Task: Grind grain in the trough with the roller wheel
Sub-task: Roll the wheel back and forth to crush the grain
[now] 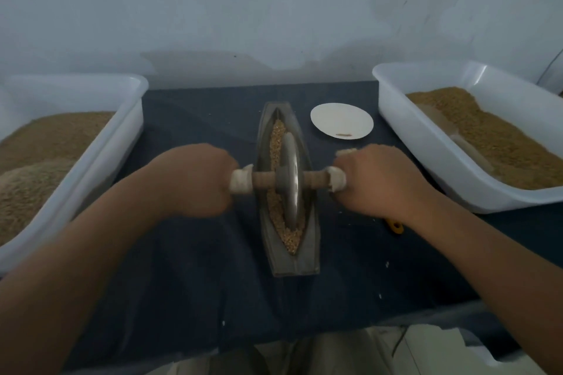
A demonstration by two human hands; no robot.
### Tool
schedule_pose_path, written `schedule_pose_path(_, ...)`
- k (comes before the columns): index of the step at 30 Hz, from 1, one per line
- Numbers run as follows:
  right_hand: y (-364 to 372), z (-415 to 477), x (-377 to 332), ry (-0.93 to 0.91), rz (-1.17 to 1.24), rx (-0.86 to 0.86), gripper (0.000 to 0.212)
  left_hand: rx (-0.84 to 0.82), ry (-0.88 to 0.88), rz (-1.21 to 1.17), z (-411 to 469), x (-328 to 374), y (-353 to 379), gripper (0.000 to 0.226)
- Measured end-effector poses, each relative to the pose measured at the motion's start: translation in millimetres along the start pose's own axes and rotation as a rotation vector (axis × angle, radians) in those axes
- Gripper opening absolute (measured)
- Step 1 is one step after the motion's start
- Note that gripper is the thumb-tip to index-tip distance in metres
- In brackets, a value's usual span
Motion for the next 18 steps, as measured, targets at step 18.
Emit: schedule_pose_path(18, -3.5, 5.3, 2.7, 0.002, -0.006, 0.095, 0.028, 0.248, 0.016, 0.052, -6.9, -6.4, 9.8, 0.023)
Point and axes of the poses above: each hand's wrist, its own z-axis towards the middle knuckle, its own y-axis out of the palm, x = y × z, the point moved 4 cm from there along z, towards the middle knuckle, and after that the axes turned 12 degrees about -z, right-handed, at the moved point
